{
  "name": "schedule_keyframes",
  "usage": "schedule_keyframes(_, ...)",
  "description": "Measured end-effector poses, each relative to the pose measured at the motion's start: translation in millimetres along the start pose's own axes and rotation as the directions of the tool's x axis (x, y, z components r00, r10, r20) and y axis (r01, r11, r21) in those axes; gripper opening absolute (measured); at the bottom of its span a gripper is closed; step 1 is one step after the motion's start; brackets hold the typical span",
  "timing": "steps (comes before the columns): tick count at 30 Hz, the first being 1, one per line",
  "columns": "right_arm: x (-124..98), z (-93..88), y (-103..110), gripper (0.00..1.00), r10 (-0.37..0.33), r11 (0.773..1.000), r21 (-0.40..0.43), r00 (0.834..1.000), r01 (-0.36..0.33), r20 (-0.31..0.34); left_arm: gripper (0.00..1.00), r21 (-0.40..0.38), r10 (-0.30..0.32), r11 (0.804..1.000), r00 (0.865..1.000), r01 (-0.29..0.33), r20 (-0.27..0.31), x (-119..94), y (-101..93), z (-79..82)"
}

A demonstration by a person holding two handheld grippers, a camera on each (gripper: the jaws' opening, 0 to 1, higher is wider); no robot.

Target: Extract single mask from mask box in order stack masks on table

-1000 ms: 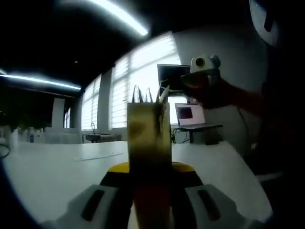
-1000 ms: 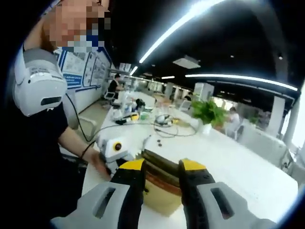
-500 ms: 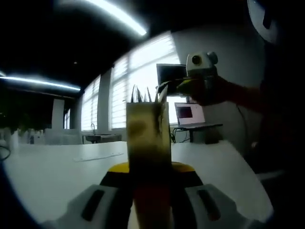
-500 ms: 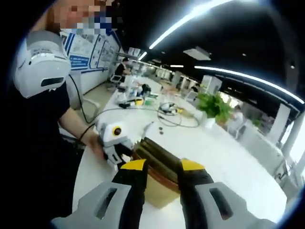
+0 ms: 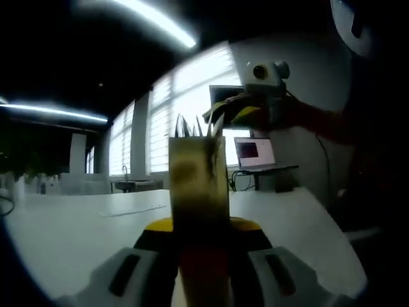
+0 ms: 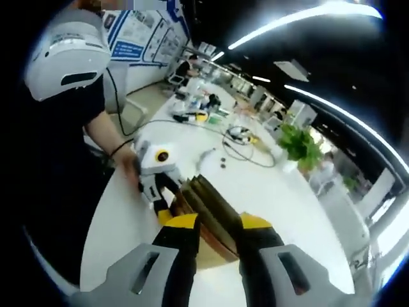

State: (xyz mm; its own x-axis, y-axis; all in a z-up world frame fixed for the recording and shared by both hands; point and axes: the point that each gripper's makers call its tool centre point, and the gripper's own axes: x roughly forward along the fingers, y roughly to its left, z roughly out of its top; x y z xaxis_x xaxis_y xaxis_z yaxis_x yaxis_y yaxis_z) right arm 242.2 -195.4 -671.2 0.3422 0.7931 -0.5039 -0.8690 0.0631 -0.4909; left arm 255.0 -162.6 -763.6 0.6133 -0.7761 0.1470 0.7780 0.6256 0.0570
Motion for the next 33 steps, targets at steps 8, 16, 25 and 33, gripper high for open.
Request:
schedule_keyframes(8, 9.2, 0.9, 5.3, 0.15, 0.047, 0.998, -0.051, 0.998, -0.049, -0.041, 0.31, 0.006, 0.001, 1.0, 1.0, -0.001, -0.001, 0.2, -0.2, 0.5)
schedule_keyframes(16, 14.6, -0.5, 14.7, 0.15, 0.098, 0.987, -0.115, 0.991, -0.109, -0.095, 0.31, 0.011, 0.0, 1.0, 1.0, 0.0, -0.001, 0.7, -0.7, 1.1)
schedule_keyframes(25, 16.6, -9.9, 14.4, 0.14, 0.113, 0.979, -0.153, 0.982, -0.136, -0.153, 0.31, 0.012, 0.0, 1.0, 1.0, 0.0, -0.001, 0.7, 0.4, 0.7)
schedule_keyframes(33, 18.6, -15.5, 18.3, 0.15, 0.153, 0.967, -0.173, 0.968, -0.188, -0.198, 0.31, 0.013, 0.0, 1.0, 1.0, 0.0, -0.001, 0.4, 1.3, 0.2)
